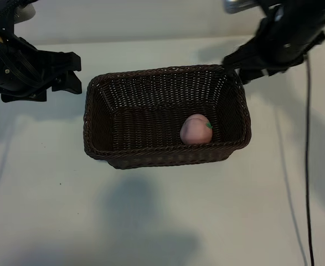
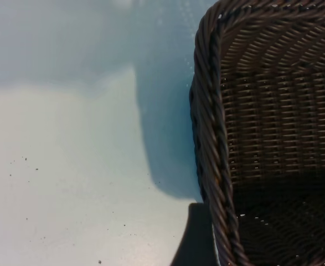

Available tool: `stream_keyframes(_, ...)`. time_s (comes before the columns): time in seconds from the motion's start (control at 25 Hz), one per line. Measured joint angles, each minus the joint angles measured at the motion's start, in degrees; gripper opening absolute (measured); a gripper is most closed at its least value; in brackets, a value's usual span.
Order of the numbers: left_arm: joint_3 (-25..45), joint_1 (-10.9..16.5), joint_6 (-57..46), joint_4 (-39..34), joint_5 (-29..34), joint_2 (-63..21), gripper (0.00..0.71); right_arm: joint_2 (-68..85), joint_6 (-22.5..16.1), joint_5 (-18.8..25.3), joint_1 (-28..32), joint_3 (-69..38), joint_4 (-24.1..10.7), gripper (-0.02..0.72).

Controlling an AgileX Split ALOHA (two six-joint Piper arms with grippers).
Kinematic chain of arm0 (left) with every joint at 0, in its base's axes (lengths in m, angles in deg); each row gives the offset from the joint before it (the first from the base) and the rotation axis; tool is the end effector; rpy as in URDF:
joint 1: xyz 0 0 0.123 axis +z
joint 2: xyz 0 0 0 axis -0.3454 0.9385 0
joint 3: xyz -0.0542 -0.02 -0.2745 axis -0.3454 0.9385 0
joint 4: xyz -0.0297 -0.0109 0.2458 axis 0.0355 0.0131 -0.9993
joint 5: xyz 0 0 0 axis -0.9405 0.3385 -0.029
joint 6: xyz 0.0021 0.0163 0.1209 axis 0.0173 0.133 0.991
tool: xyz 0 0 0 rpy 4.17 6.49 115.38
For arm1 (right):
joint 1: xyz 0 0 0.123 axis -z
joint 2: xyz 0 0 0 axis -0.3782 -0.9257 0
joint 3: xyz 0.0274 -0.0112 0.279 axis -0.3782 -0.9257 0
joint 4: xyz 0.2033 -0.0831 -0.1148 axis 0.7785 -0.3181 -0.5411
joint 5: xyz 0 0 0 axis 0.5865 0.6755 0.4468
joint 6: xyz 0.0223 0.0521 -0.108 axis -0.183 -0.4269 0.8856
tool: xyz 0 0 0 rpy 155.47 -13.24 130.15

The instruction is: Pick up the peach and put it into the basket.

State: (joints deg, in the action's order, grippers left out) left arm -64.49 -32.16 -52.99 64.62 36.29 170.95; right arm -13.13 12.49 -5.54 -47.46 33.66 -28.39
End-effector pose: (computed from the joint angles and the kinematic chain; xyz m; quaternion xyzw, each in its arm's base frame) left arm 0.3096 -0.0879 0.2614 -0.0291 0.9586 -0.1540 0.2379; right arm 0.3451 0.1698 0.2449 -0.1915 0.9617 0.0733 0.1820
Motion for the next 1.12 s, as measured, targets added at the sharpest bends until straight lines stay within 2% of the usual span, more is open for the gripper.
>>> stream_keyframes(0.2,0.00,0.00,0.00,0.00,0.00,0.00,0.590,0.00,-0.06,1.49,3.33,0.00,-0.73,0.504)
stream_keyframes(1.12,0.00,0.00,0.05,0.00,0.00,0.00,0.590,0.00,-0.68,1.50,3.50,0.00,-2.31,0.490)
